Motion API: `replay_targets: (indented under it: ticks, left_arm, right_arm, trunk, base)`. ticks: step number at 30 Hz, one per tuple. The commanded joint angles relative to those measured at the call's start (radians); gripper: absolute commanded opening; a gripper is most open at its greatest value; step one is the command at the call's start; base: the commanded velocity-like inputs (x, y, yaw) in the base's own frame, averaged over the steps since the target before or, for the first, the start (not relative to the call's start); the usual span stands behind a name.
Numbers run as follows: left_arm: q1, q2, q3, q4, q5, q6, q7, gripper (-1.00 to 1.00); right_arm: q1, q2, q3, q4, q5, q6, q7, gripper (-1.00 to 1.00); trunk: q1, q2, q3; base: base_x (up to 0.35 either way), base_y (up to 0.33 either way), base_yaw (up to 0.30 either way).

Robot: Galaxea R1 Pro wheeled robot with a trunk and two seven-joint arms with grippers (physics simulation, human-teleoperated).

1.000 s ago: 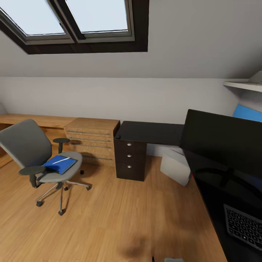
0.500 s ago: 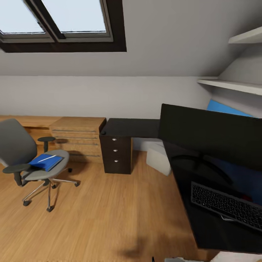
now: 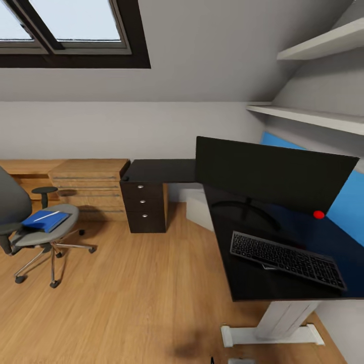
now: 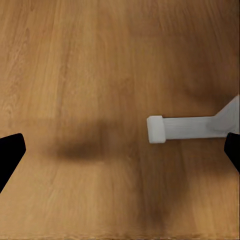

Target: In the bedroom, organize the workspace by keeping the computer under the desk, ensuring the monitor is on the desk, placing the keyboard on the desk next to the monitor, placing the mouse on the desk next to the keyboard, moving the folder from the swivel chair onto the desk next to the mouse, stacking the notebook on top of the folder with the pen on top of the notebook, and positioning the swivel chair next to the desk.

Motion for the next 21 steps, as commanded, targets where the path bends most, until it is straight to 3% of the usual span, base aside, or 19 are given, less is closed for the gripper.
replay_targets:
  ticks: [1,11,21]
  left_arm:
    - [-0.001,0.001,-0.009,0.000,0.009,-0.004,0.007,1.00]
    - [-0.001,0.001,-0.009,0.000,0.008,-0.004,0.008,1.00]
    - [-0.001,0.002,-0.009,0.002,0.008,-0.004,0.010,1.00]
  right_arm:
    - [-0.001,0.000,0.008,0.001,-0.001,-0.001,-0.008,1.00]
    - [-0.001,0.002,0.008,0.001,-0.001,-0.001,-0.008,1.00]
    - [-0.001,0.001,0.007,0.001,-0.001,-0.001,-0.008,1.00]
  trunk:
    - [-0.001,-0.001,-0.002]
    - [-0.001,-0.001,-0.011]
    - [-0.001,-0.001,-0.011]
  base:
    - [-0.296,-0.182,-0.155]
    - [-0.227,-0.254,-0.089]
    - [-0.009,-0.341,-0.001]
